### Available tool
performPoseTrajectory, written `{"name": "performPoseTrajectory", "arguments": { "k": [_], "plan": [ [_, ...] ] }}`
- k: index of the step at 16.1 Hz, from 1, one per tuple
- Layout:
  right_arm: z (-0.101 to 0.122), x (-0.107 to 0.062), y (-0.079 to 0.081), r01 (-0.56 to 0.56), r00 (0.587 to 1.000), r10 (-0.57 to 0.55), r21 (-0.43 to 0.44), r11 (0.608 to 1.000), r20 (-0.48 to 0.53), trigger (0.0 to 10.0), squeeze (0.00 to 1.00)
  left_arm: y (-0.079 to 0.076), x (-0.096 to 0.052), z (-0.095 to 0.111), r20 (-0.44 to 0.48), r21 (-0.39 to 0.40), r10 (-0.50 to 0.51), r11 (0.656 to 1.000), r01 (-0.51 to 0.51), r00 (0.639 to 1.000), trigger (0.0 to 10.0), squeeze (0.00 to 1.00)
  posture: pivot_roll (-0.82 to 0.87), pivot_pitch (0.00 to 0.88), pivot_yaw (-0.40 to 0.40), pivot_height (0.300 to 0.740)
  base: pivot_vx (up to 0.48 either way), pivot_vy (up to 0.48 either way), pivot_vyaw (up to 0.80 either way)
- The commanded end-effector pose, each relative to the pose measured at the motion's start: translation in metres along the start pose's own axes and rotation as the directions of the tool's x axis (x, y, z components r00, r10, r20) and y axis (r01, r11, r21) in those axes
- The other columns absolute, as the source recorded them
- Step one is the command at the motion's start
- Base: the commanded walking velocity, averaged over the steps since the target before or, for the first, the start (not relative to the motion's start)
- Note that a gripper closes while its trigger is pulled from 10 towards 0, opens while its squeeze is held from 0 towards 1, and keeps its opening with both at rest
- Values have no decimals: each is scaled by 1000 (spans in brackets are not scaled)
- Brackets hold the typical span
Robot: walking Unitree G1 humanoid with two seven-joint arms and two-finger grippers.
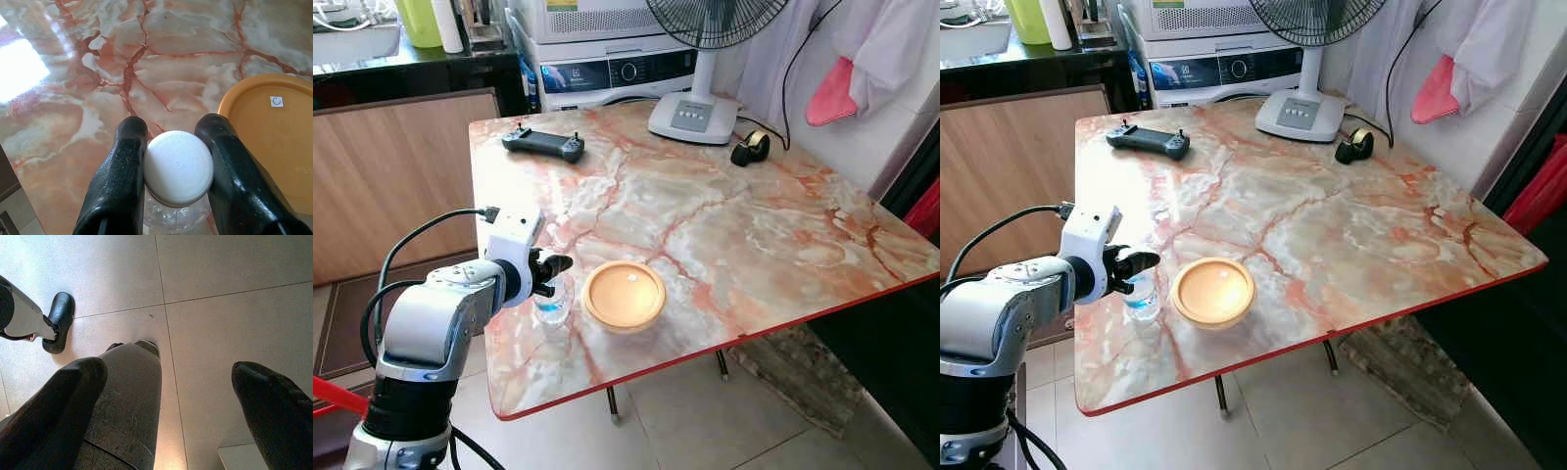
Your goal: Restocking fridge
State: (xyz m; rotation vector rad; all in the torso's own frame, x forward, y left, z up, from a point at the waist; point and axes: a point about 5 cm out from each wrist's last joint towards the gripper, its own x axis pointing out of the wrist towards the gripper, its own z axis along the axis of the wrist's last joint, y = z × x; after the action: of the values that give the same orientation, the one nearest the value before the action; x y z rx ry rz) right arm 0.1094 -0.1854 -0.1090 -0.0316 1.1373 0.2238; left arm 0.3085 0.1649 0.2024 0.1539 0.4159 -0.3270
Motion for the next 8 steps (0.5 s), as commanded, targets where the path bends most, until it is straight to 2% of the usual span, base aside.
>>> {"name": "performPoseTrajectory", "arguments": {
  "k": [1,3,4,5,8],
  "plan": [
    [-1,-1,-2,2,1000,-2,-5,1000,-2,10000,0,1,1,-2,-8,17,11,1000,-11,1000,0,0,207,0,-49,740,0,0,0],
    [-1,-1,-2,3,1000,-3,-5,1000,-2,10000,0,7,-1,3,18,33,60,998,-61,998,0,0,207,0,-49,740,0,0,0],
    [-1,-1,-1,3,1000,-3,-3,1000,0,10000,0,19,-5,12,68,52,131,990,-135,989,0,0,208,0,-46,740,0,0,0],
    [0,0,-1,2,1000,-2,-3,1000,0,10000,0,24,-8,16,95,44,161,985,-165,982,0,0,212,0,-47,740,0,0,0],
    [0,0,-1,0,1000,0,-2,1000,0,10000,0,63,-30,22,178,-14,362,931,-366,915,0,0,215,0,-46,740,0,0,0]
  ]
}}
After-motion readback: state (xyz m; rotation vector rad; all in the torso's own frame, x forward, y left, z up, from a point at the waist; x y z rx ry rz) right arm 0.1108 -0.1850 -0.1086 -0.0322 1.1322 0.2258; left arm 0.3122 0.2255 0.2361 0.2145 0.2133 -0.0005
